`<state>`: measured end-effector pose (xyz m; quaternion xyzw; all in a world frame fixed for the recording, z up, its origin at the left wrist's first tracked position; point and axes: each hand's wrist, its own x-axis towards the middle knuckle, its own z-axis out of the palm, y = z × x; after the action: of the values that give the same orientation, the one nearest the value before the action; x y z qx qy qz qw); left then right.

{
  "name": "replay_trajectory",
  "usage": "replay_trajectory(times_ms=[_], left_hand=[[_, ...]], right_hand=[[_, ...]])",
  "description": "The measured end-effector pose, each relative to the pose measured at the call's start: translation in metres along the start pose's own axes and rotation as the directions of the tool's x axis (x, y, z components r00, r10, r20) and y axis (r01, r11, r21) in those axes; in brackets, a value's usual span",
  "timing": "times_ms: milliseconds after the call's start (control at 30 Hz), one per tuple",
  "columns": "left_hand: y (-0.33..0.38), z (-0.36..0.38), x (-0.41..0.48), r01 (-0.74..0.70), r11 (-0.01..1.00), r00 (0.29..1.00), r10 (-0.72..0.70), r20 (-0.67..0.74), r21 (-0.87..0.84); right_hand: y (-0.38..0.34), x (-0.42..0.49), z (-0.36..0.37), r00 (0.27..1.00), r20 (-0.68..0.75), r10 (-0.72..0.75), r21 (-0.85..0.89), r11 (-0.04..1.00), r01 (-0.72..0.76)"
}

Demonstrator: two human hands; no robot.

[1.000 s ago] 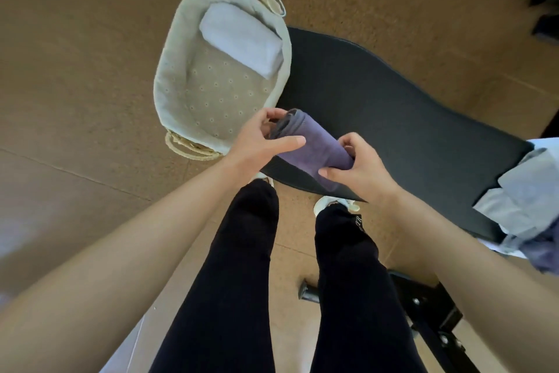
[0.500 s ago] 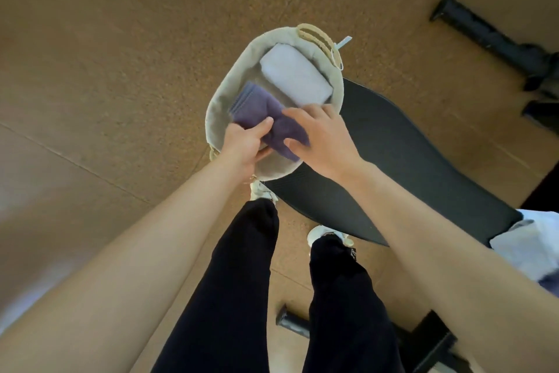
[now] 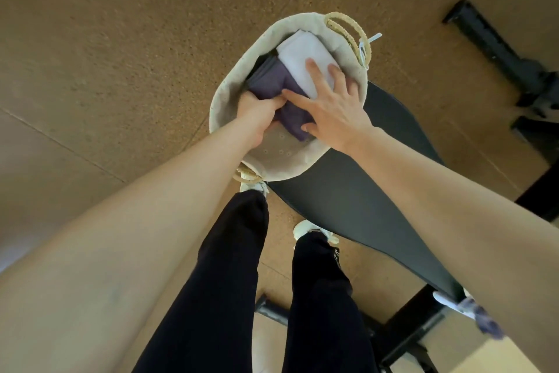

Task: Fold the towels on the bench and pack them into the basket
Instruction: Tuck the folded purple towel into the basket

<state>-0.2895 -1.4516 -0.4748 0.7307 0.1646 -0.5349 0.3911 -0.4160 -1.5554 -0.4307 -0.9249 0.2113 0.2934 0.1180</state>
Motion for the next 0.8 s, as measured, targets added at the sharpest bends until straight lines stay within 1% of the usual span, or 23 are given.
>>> replay_trajectory(times_ms=[67, 133, 167, 200, 233, 267, 300, 333, 367, 400, 433, 467, 533, 633, 800], left_hand=[[0.0, -0.001, -0.005, -0.08, 0.977, 0.989, 0.103, -0.106, 0.197], [-0.006, -0.002, -0.02, -0.139, 0.924, 0.951, 0.225, -0.211, 0.357], [-0.01, -0.002, -0.03, -0.182, 0.897, 0.926, 0.294, -0.237, 0.404], [-0.017, -0.004, -0.04, -0.261, 0.849, 0.892, 0.394, -0.22, 0.46], [-0.023, -0.006, -0.05, -0.367, 0.76, 0.842, 0.517, -0.156, 0.537], [-0.029, -0.007, -0.056, -0.472, 0.631, 0.772, 0.633, -0.057, 0.616], [-0.034, -0.009, -0.058, -0.545, 0.49, 0.701, 0.712, 0.048, 0.68], [-0.036, -0.01, -0.055, -0.58, 0.364, 0.648, 0.748, 0.142, 0.729], [-0.036, -0.01, -0.05, -0.584, 0.265, 0.627, 0.748, 0.219, 0.767], [-0.035, -0.01, -0.045, -0.565, 0.198, 0.636, 0.723, 0.27, 0.801], [-0.034, -0.01, -0.041, -0.532, 0.161, 0.663, 0.69, 0.29, 0.831], [-0.033, -0.01, -0.036, -0.506, 0.149, 0.691, 0.659, 0.296, 0.85], [-0.032, -0.009, -0.028, -0.486, 0.157, 0.727, 0.619, 0.298, 0.86], [-0.032, -0.006, -0.022, -0.475, 0.18, 0.728, 0.63, 0.27, 0.861], [-0.025, 0.0, -0.024, -0.409, 0.117, 0.747, 0.612, 0.259, 0.905]], right_hand=[[-0.003, 0.001, 0.004, 1.0, 0.005, 0.02, -0.023, 1.0, -0.02], [-0.006, 0.002, 0.008, 0.999, 0.004, 0.039, -0.035, 0.999, -0.039], [-0.006, 0.004, 0.009, 0.999, 0.003, 0.045, -0.042, 0.998, -0.045], [-0.007, 0.005, 0.01, 0.999, 0.0, 0.05, -0.045, 0.998, -0.05], [-0.007, 0.006, 0.011, 0.999, -0.001, 0.054, -0.044, 0.998, -0.054], [-0.006, 0.006, 0.012, 0.998, 0.0, 0.058, -0.039, 0.998, -0.058], [-0.006, 0.007, 0.013, 0.998, 0.001, 0.061, -0.034, 0.998, -0.06], [-0.005, 0.007, 0.013, 0.998, -0.002, 0.06, -0.03, 0.998, -0.06], [-0.005, 0.007, 0.014, 0.998, -0.008, 0.059, -0.024, 0.998, -0.06], [-0.005, 0.007, 0.014, 0.998, -0.013, 0.058, -0.015, 0.998, -0.058], [-0.005, 0.007, 0.015, 0.998, -0.016, 0.056, -0.004, 0.998, -0.056], [-0.005, 0.007, 0.015, 0.998, -0.016, 0.055, 0.009, 0.998, -0.055], [-0.004, 0.009, 0.017, 0.998, -0.014, 0.054, 0.035, 0.998, -0.053], [-0.003, 0.009, 0.022, 0.999, -0.01, 0.048, 0.066, 0.997, -0.048], [-0.003, 0.011, 0.025, 0.999, 0.006, 0.04, 0.061, 0.997, -0.041]])
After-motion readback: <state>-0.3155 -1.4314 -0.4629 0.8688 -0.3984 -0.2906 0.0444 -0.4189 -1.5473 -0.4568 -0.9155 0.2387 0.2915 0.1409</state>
